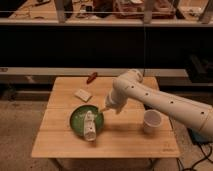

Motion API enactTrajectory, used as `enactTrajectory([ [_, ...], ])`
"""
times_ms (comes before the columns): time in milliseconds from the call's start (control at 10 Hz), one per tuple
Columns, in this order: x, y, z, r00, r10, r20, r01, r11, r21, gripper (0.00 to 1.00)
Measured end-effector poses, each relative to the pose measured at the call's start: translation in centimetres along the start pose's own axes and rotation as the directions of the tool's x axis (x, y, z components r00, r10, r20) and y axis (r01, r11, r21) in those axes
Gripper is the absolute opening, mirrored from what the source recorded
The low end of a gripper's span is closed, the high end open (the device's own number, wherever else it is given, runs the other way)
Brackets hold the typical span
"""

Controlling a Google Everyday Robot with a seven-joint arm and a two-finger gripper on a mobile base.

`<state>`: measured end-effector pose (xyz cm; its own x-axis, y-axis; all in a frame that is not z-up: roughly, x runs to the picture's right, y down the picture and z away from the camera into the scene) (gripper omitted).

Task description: Drag the ceramic bowl in a circle

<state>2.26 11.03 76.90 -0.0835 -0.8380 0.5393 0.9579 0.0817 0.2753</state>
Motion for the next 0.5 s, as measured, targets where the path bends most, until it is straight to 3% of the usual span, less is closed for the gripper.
enactTrajectory([
  [300,0.0,0.2,0.0,1.000,-0.002,0.000,0.002,1.000,-0.007,0.65],
  [500,0.6,1.0,1.6,1.000,0.000,0.011,0.000,0.999,-0.033,0.65],
])
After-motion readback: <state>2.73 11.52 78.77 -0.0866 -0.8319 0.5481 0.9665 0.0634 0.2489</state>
